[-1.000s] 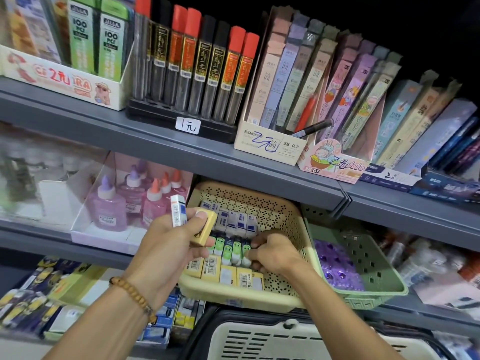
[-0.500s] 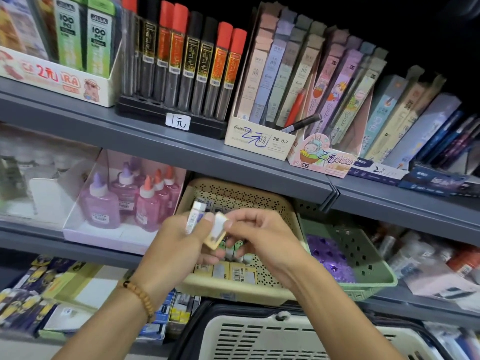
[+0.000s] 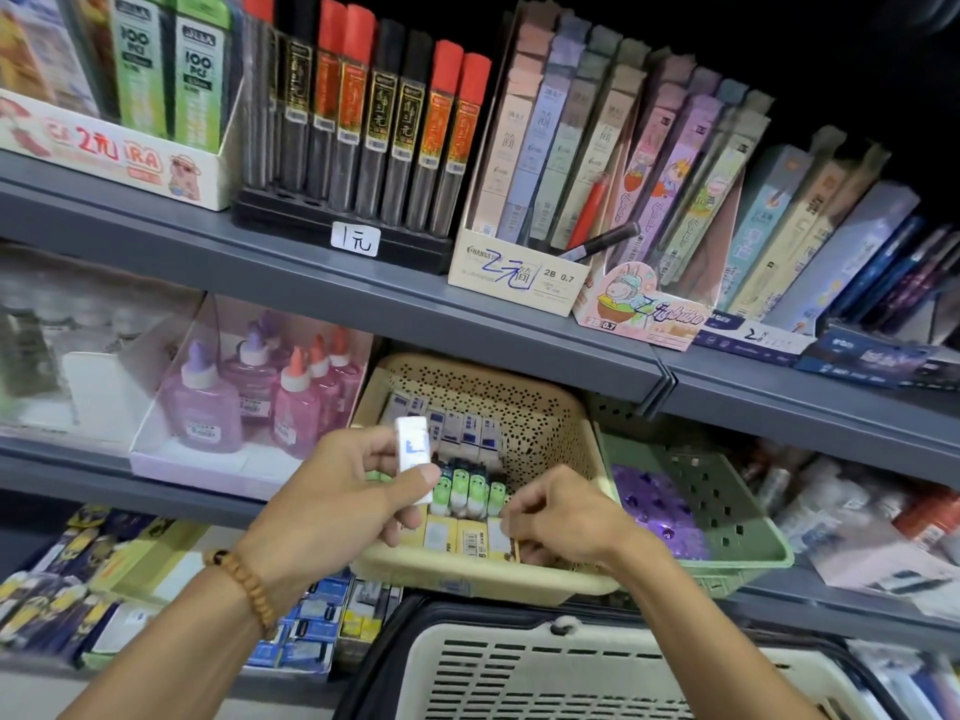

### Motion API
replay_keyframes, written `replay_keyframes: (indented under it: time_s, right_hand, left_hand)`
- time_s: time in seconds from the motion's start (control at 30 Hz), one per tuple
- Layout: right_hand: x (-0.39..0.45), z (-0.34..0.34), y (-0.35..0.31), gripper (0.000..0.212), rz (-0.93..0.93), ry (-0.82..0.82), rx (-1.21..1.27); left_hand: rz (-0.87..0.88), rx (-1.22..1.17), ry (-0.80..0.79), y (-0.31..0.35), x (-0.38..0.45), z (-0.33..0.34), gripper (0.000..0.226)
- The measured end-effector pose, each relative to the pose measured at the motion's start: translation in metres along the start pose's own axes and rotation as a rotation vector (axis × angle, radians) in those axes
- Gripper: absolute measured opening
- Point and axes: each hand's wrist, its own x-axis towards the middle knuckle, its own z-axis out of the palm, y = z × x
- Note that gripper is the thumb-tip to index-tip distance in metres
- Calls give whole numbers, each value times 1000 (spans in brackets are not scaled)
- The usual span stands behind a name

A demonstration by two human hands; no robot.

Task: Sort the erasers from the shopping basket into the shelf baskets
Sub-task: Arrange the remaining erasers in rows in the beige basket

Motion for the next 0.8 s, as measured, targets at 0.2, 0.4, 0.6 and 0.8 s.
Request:
replay_keyframes:
  time_s: [0.2,0.4,0.6,0.8]
  right_hand:
    - [-9,0,-13,16,-201,169,7]
    - [-8,26,-51,5,-429,-31,472]
    - [63,18,-66,15,-133,213,590]
    - [123,32,-78,27,-200,199,162]
  left_hand:
    - [-6,-8,38,-3,2,-2,28]
    - [83,137,8,-6,-1,1,10]
    - [364,796,64,-11,-14,-12,32]
    - [400,850,-52,-16,-13,-19,22]
